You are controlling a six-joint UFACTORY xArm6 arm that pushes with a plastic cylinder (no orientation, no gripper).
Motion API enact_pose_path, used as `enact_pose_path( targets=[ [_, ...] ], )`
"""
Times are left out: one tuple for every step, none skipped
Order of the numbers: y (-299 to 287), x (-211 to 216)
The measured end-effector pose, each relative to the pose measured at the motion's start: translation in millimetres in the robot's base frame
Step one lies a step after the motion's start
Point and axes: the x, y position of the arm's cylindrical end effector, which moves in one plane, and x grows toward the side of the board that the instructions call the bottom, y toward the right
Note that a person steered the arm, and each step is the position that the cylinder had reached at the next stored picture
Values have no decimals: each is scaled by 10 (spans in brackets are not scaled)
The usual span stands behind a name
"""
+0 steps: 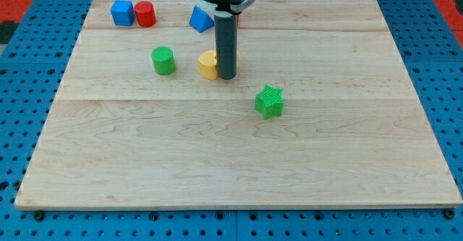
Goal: Push both the yellow blocks diagonal to each other
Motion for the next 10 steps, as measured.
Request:
enact_pose_path(
  targets=[
    [4, -1],
    [346, -78],
    [917, -215],
    [1271, -596],
    [742, -964],
    [272, -491],
    [136, -175],
    [305, -89],
    [362, 339],
    [-106, 437]
  ],
)
